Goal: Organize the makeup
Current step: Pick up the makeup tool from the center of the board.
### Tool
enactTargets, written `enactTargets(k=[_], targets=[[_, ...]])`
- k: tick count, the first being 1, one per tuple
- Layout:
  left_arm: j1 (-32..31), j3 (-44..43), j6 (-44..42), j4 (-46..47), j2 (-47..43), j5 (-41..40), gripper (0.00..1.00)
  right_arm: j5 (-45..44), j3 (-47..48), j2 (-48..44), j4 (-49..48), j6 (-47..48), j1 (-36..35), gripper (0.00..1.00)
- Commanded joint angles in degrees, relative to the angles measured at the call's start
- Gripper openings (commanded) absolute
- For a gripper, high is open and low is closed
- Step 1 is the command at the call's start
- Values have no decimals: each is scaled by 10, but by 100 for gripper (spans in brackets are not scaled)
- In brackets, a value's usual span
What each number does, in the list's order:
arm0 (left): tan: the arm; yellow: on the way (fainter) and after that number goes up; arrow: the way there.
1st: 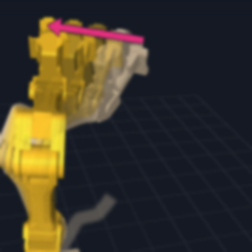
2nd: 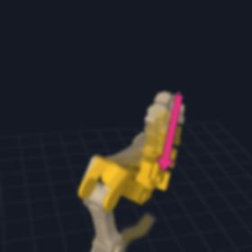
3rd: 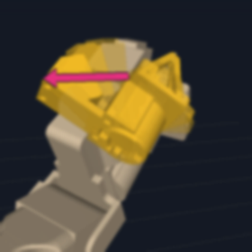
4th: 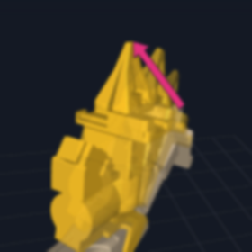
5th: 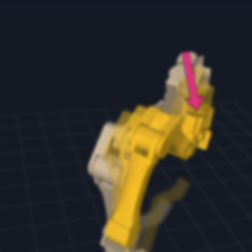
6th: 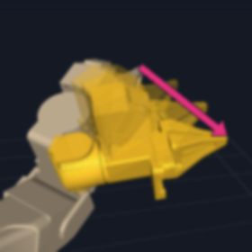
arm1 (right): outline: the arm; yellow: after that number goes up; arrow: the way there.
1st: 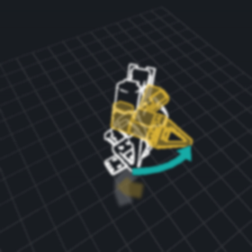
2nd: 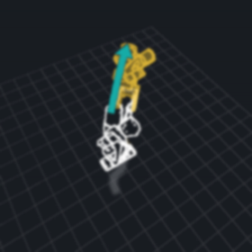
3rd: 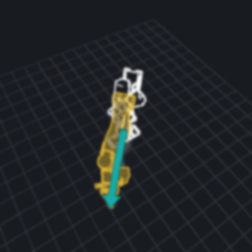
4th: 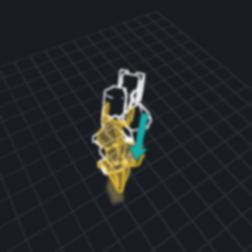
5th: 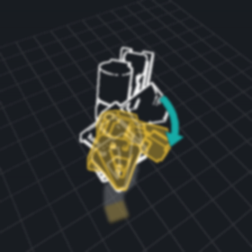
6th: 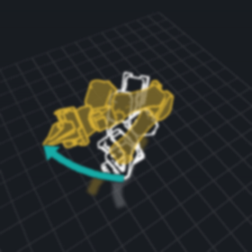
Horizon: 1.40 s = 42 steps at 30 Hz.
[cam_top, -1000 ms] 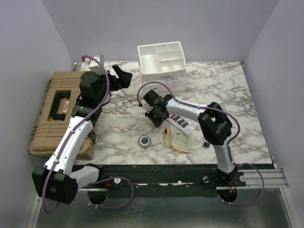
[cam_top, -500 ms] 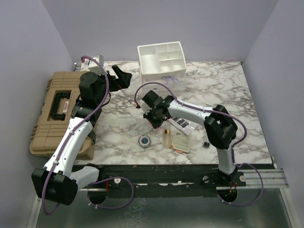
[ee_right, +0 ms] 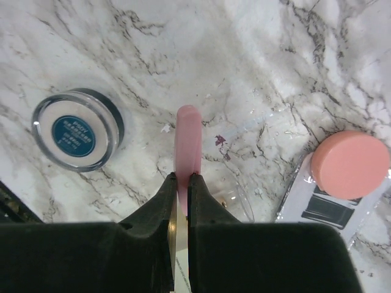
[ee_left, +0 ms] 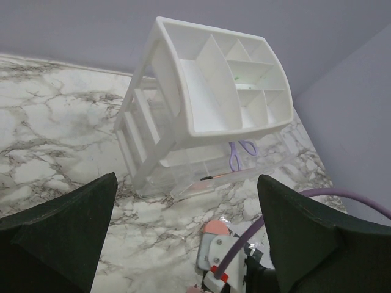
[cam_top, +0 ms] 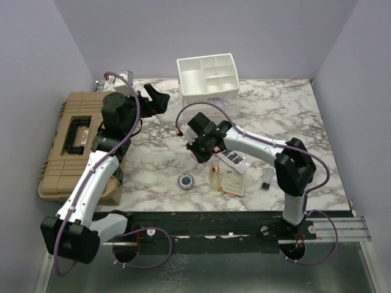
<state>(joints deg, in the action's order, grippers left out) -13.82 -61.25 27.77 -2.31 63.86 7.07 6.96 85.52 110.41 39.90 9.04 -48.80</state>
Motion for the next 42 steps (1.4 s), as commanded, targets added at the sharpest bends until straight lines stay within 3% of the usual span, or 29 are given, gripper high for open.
enactTargets(k=[1, 14, 24, 30, 42], targets=[[4, -14, -5, 4, -9, -12, 99, 32, 12, -75, -1, 13, -2, 1], [3, -12, -17, -5, -7, -2, 99, 28, 159, -115, 113, 116, 39, 1], [3, -10, -51, -8, 4, 87, 99, -31, 290, -69, 165, 155, 82, 1], [4, -23, -68, -23, 41, 164, 99, -63, 300, -53, 136, 205, 97, 1], [4, -27, -90, -42, 98, 204, 97, -117, 342, 17, 92, 284, 116, 1]])
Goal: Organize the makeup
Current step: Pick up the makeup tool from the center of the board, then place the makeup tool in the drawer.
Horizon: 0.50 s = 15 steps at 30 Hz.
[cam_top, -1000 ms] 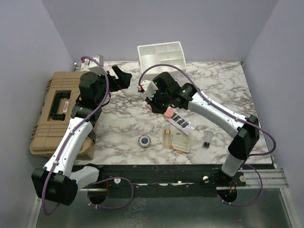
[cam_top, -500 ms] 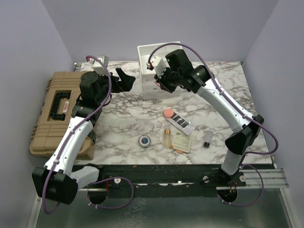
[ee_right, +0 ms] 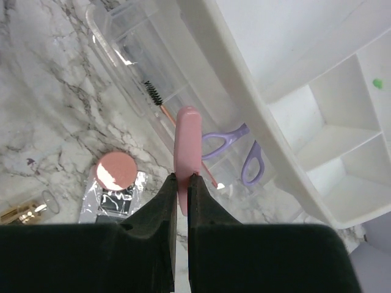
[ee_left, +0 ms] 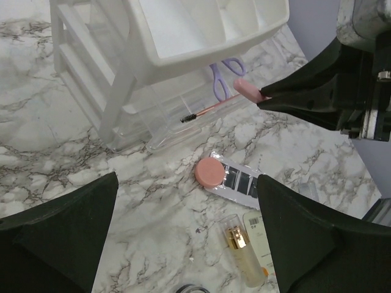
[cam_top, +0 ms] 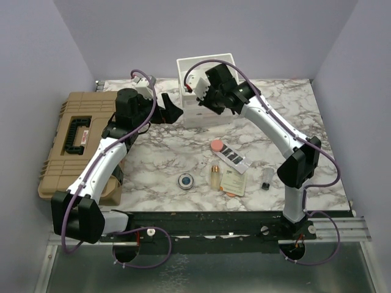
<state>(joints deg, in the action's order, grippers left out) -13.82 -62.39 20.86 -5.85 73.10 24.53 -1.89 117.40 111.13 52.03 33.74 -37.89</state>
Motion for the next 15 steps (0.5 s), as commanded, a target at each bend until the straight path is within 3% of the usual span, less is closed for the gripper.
enactTargets(k=[1, 15], targets=[[4, -15, -21, -7, 9, 29, 97, -28, 19, 9, -39, 43, 7, 1], [0, -22, -30, -9, 62, 24, 94, -56, -54, 11, -116, 125, 7, 5]])
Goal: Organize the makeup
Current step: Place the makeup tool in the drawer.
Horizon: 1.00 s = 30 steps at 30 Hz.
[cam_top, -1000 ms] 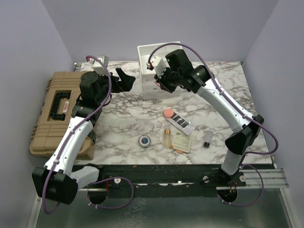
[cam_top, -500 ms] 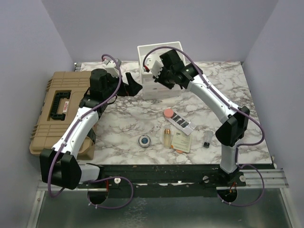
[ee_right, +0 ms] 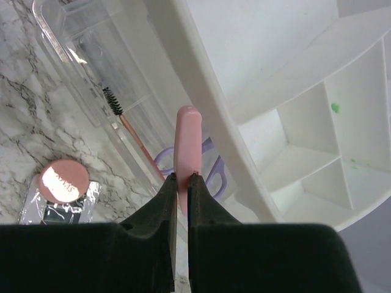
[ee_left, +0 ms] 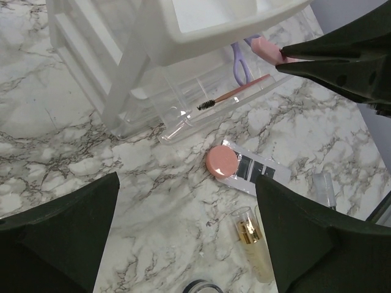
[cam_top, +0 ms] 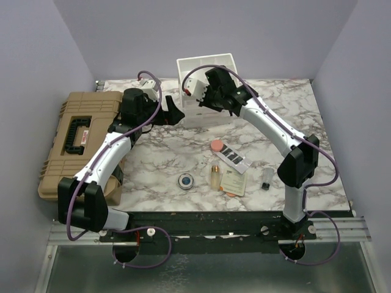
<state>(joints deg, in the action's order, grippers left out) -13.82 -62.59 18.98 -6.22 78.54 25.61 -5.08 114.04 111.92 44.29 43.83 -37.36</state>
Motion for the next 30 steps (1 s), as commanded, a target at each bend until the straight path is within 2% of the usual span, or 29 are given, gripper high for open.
enactTargets(k=[1, 8, 9, 11, 12, 17, 22, 24, 30], targets=[[0, -21, -12, -5, 10, 13, 94, -25, -21, 2, -37, 25, 2, 7], [-4, -37, -7, -5, 27, 14, 94, -14, 47, 28, 28, -13, 2, 19], [-6, -39, -7, -5, 29, 12, 94, -15, 50, 28, 28, -15, 2, 22], [-7, -45, -6, -5, 35, 10, 94, -13, 43, 26, 25, -13, 2, 35], [-8, -46, -5, -5, 35, 10, 94, -11, 41, 26, 30, -11, 2, 37], [-16, -46, -2, -5, 37, 4, 94, -15, 28, 19, 28, -21, 2, 38], [-25, -48, 5, -5, 41, -2, 93, 19, 31, -22, 11, -111, -1, 40], [-31, -47, 7, -5, 42, -14, 92, 45, -13, -64, -17, -155, -6, 41], [-44, -36, 26, 9, 44, -64, 90, 81, -247, -228, -222, -282, -9, 46]])
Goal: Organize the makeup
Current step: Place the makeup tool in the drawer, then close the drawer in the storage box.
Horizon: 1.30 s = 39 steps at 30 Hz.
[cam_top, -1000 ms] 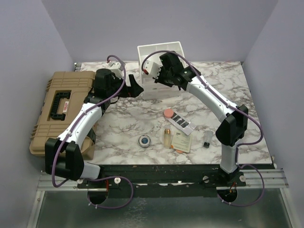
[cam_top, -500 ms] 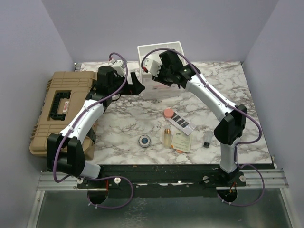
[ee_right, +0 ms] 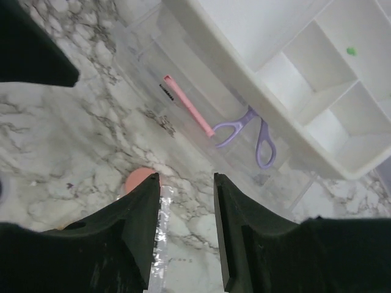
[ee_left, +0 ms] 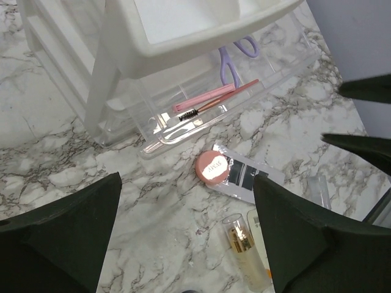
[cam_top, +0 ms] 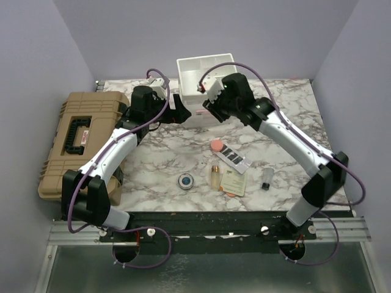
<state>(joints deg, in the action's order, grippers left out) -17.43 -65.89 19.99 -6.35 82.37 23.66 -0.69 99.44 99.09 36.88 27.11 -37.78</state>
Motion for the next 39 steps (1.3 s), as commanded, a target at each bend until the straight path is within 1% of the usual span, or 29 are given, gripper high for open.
enactTargets(k=[1, 3, 5, 7, 9, 10, 13, 15, 18, 20, 22, 24, 26, 27, 29, 30, 31, 32, 33, 35, 39], targets=[[-10, -1, 18, 13, 5, -51, 89, 37, -137, -124, -175, -143, -5, 47], [-11, 3, 25, 22, -3, -74, 89, 39, -208, -166, -235, -210, -5, 51], [-11, 16, 40, 48, -13, -95, 89, 42, -272, -198, -295, -275, -5, 51], [-11, 32, 68, 85, -28, -113, 89, 5, -333, -220, -351, -358, -5, 51], [-10, 50, 96, 128, -42, -132, 90, -70, -374, -232, -376, -477, -5, 56], [-11, 60, 112, 154, -47, -141, 90, -89, -388, -235, -387, -528, -4, 58], [-10, 72, 155, 226, -47, -183, 93, -92, -438, -236, -458, -609, -4, 59], [-10, 46, 168, 238, -27, -203, 93, -109, -454, -229, -484, -650, -4, 61], [-11, -2, 173, 231, 9, -222, 90, -161, -447, -208, -461, -738, -3, 69], [-11, -26, 168, 230, 33, -242, 88, -165, -442, -196, -448, -782, 5, 69], [-10, -58, 157, 218, 65, -244, 86, -156, -445, -186, -462, -809, 13, 69], [-10, -91, 151, 210, 98, -238, 82, -144, -452, -176, -478, -841, 24, 65], [-9, -119, 144, 208, 127, -217, 72, -133, -463, -167, -493, -880, 35, 62], [-10, -129, 140, 208, 138, -212, 70, -123, -471, -163, -509, -895, 41, 61], [-10, -148, 132, 201, 160, -199, 63, -85, -485, -150, -545, -920, 59, 55], [-10, -159, 126, 194, 170, -191, 59, -66, -489, -141, -556, -934, 68, 50], [-10, -165, 123, 190, 177, -187, 55, -45, -491, -131, -568, -944, 77, 40], [-10, -168, 121, 188, 183, -186, 53, -24, -492, -120, -580, -949, 86, 31], [-10, -168, 115, 188, 187, -187, 53, -5, -493, -110, -590, -955, 94, 26], [-10, -165, 98, 189, 194, -189, 50, 24, -493, -89, -609, -963, 107, 22], [-10, -179, 73, 166, 215, -169, 40, 55, -492, -50, -666, -957, 129, 20]])
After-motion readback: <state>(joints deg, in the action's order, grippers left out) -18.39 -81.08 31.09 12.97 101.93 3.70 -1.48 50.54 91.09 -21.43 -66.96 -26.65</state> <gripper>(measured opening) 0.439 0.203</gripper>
